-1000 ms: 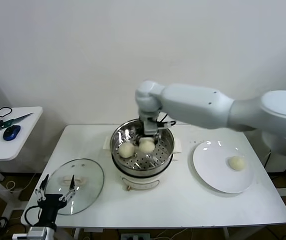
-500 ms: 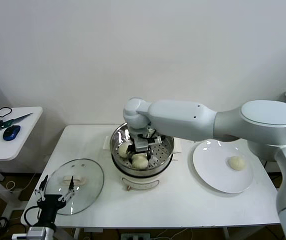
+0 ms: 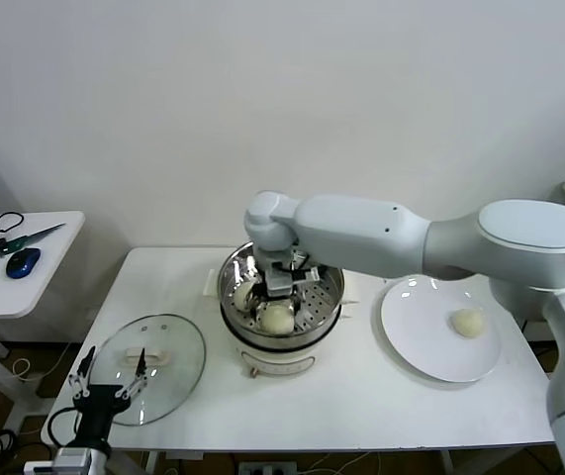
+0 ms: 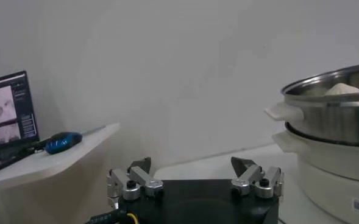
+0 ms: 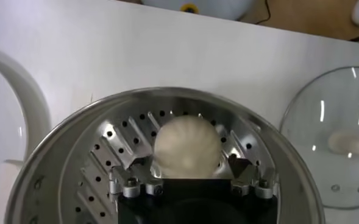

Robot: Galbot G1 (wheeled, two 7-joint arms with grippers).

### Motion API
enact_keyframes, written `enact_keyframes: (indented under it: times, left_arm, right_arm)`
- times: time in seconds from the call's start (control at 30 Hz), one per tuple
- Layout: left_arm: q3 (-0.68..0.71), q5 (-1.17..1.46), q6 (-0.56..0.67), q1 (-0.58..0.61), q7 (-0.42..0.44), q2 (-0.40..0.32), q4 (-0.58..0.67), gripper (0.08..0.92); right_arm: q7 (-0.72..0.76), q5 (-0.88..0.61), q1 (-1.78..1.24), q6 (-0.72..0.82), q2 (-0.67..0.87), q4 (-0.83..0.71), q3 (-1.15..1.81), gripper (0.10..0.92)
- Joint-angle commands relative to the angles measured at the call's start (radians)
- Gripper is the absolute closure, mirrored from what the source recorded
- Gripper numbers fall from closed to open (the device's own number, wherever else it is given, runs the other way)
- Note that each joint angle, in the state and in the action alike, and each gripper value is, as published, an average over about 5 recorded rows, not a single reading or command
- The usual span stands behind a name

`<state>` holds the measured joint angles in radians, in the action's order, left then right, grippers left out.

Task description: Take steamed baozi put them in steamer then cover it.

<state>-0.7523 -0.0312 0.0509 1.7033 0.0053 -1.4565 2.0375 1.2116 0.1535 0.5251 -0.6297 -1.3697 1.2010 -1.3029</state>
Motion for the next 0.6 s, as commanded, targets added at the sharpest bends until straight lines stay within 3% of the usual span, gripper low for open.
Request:
enact_keyframes:
  times: [0.03,0.17,0.37,0.6]
  left_arm:
    - [-0.001,-0.001,0.0,0.002,0.0,0.004,0.006,0.177]
    - [-0.001,-0.001,-0.001,0.004,0.0,0.006,0.012,0.177]
    - [0.001,-0.002,-0.002,0.002,-0.001,0.007,0.021,0.177]
    - [0.005,-0.004,-0.006,-0.006,-0.001,0.007,0.021,0.177]
  right_arm:
    - [-0.018,-0.089,0.099,0.014,0.083,-0.062,0.011,0.203]
    - [-0.108,-0.226,0.179,0.126,0.18,-0.113,-0.064,0.203]
    - [-0.18,-0.512,0.239,0.475,0.381,-0.138,-0.192,0.203]
    - [-0.131,-0.538,0.104,0.661,0.607,-0.074,-0.124,0.203]
